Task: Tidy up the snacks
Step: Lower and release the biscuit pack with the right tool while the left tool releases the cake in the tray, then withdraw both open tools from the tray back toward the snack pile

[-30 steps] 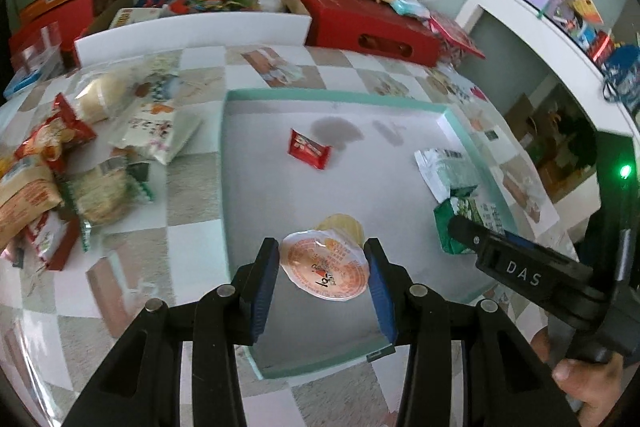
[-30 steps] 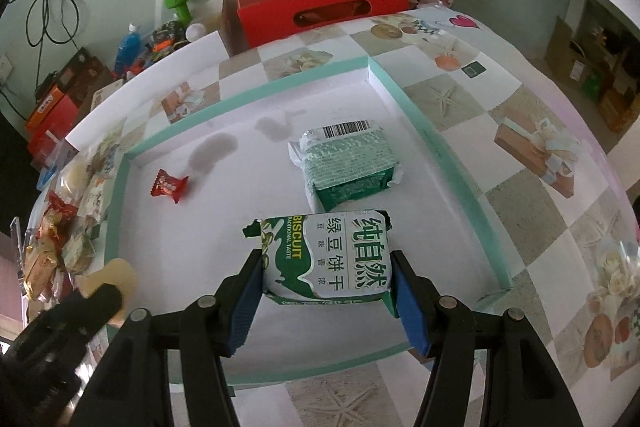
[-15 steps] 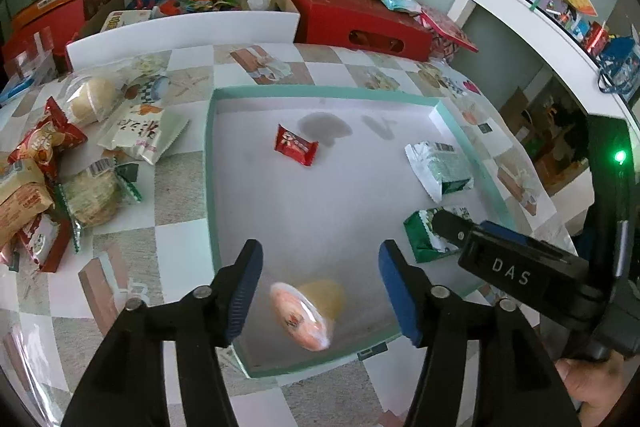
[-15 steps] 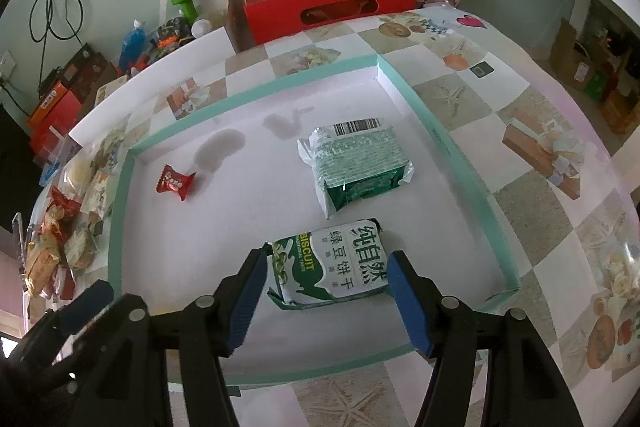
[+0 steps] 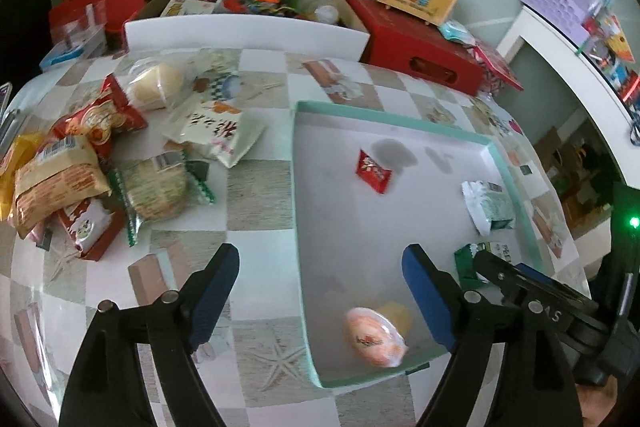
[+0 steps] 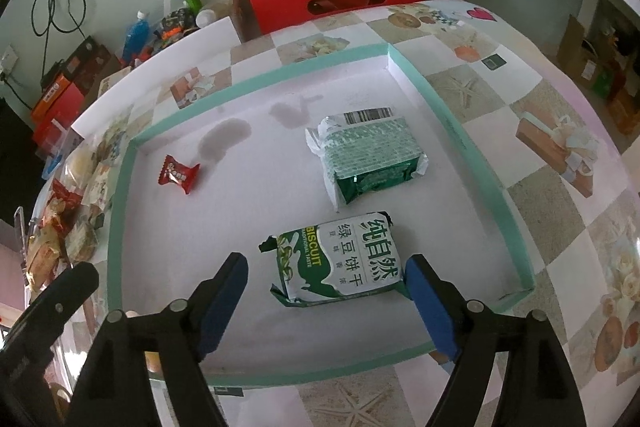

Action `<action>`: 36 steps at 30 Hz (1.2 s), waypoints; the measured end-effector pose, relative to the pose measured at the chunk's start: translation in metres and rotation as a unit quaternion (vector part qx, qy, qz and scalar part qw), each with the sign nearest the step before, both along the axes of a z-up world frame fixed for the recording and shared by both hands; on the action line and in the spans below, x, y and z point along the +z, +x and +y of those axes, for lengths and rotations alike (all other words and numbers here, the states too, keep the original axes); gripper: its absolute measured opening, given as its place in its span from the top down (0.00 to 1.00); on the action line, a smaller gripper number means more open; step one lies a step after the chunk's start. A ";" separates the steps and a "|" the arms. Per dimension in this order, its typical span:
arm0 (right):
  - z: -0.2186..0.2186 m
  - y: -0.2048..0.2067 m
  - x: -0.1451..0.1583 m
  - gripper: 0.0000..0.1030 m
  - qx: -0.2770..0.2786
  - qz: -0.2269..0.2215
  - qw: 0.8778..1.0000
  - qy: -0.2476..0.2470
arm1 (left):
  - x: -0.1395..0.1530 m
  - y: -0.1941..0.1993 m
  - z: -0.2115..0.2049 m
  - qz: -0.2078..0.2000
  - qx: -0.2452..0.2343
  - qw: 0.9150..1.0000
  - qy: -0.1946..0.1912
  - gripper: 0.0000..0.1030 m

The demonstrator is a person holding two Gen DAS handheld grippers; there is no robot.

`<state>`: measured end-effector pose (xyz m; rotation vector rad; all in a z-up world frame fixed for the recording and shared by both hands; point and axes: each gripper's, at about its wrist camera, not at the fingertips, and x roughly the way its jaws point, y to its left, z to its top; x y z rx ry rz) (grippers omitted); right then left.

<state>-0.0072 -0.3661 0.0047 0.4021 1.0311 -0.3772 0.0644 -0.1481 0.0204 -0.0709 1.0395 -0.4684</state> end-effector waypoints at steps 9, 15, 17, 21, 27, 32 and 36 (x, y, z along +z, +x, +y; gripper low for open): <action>0.013 0.004 0.008 0.00 0.037 -0.035 0.999 -0.006 | -0.003 0.005 0.008 0.000 0.014 1.000 0.003 0.18; 0.019 0.007 0.008 0.00 0.047 -0.039 0.998 -0.005 | 0.002 0.007 0.013 -0.028 0.021 0.999 0.011 0.00; 0.020 0.006 0.008 0.00 0.049 -0.042 0.998 -0.003 | 0.003 0.008 0.015 -0.030 0.020 0.999 0.008 0.00; 0.024 0.007 0.009 0.00 0.058 -0.051 0.997 0.003 | 0.008 0.011 0.019 -0.054 0.022 0.998 0.015 0.00; 0.034 0.011 0.010 0.00 0.076 -0.066 0.995 -0.002 | 0.013 0.021 0.028 -0.073 0.030 0.997 0.012 0.00; 0.040 0.016 0.013 0.00 0.078 -0.083 0.993 -0.008 | 0.017 0.034 0.039 -0.074 0.040 0.996 -0.003 0.00; 0.048 0.025 0.015 0.00 0.090 -0.085 0.992 -0.008 | 0.021 0.042 0.048 -0.084 0.044 0.996 -0.002 0.00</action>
